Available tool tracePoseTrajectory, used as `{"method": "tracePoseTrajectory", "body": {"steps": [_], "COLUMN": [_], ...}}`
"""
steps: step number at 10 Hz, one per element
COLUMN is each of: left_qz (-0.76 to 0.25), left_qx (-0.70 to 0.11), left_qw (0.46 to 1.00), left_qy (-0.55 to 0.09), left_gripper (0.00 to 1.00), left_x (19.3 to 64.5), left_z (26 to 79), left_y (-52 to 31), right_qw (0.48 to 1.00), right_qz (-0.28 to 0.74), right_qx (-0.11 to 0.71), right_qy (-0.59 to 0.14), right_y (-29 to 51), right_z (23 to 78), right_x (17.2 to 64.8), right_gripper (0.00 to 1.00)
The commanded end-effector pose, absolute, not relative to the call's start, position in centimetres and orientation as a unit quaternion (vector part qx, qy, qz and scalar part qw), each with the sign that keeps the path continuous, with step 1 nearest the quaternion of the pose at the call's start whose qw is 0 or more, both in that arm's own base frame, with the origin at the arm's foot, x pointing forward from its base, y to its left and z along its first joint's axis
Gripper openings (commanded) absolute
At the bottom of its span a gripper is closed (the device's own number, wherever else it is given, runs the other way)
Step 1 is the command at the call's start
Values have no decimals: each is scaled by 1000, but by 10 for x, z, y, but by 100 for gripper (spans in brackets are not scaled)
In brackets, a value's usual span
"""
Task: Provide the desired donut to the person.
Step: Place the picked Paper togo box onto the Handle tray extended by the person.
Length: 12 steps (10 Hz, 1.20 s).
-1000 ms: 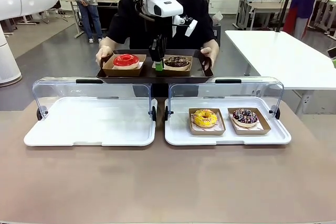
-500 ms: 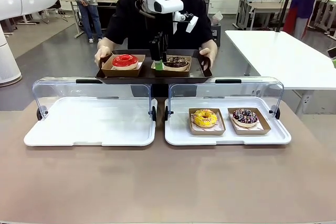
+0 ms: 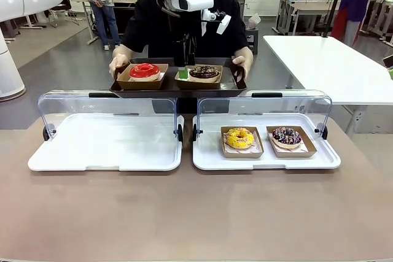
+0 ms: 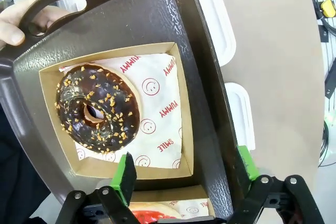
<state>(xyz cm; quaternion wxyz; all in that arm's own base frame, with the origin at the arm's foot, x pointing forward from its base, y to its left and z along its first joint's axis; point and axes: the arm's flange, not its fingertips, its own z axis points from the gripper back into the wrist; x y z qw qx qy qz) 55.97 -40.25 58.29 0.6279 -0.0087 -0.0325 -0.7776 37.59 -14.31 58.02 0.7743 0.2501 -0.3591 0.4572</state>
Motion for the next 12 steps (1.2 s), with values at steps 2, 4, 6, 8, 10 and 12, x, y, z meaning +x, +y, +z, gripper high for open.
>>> {"method": "tracePoseTrajectory", "body": {"steps": [2,4,6,8,10,12], "left_qz": [-766,-749,-746,-732,-739,-741], "left_qx": [-33,-49,-65,-98,-106,-99], "left_qw": [641,658,654,649,636,635], "left_qy": [-37,-52,-105,-183,-195,-194], "left_gripper": [100,100,100,100,100,100], "left_x": [546,509,471,457,441,427], "left_z": [624,662,695,712,704,683], "left_y": [-381,-331,-274,-210,-164,-128], "right_qw": [765,765,765,765,765,765], "right_qz": [460,460,460,460,460,460], "right_qx": [257,257,257,257,257,257], "right_qy": [-371,-371,-371,-371,-371,-371], "right_y": [-144,-144,-144,-144,-144,-144], "right_z": [581,581,581,581,581,581], "right_x": [378,378,378,378,378,378], "right_gripper": [100,100,100,100,100,100]}}
